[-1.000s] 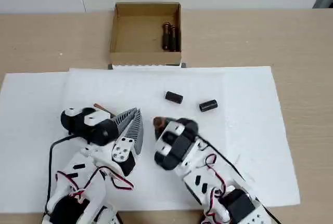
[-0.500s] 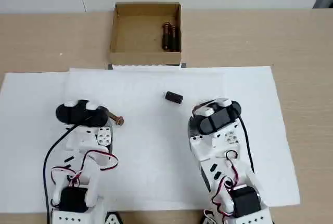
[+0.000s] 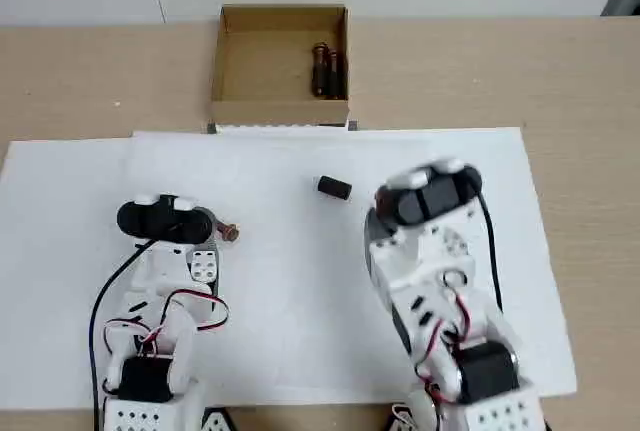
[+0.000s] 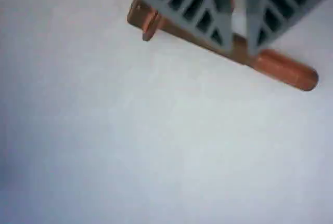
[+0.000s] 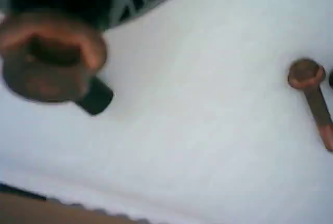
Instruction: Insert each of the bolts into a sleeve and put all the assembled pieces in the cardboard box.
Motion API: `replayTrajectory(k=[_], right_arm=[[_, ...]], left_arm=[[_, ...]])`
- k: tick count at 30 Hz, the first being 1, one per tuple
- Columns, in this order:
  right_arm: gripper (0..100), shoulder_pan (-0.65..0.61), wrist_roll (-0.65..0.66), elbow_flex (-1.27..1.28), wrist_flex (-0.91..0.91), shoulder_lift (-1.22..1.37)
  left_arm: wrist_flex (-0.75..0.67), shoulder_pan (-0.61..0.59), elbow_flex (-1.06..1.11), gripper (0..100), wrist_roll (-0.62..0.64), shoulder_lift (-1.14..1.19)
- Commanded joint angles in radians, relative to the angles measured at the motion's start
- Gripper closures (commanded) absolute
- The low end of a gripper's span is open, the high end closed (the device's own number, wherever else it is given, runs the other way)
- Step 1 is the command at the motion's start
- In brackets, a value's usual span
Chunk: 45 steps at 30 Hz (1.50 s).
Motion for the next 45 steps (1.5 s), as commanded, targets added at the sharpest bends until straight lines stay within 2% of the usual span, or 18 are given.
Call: replayTrajectory(k=[1, 8, 21, 30, 35, 39, 45], right_arm=[[99.6, 0.035, -0.011, -0.172, -0.122, 0.236], [99.5, 0.077, -0.008, -0.431, -0.337, 0.653], [99.5, 0.077, -0.005, -1.033, -0.470, 1.380], [99.5, 0.062, 0.192, -1.525, -0.483, 1.827], [99.5, 0.045, 0.316, -1.695, -0.479, 1.998], [99.0, 0.019, 0.379, -1.735, -0.455, 2.060], [86.0, 0.001, 0.390, -1.735, -0.409, 2.077]], left_arm=[[-0.021, -0.003, -0.004, 99, -0.008, -0.012], [-0.020, 0.003, 0.005, 99, -0.006, -0.009], [0.038, 0.003, 0.005, 99, -0.006, -0.012], [0.038, 0.003, 0.005, 99, -0.006, -0.012], [0.038, 0.003, 0.005, 99, -0.006, -0.012], [0.038, 0.003, 0.005, 99, -0.006, -0.012], [0.038, 0.003, 0.005, 99, -0.006, -0.012]])
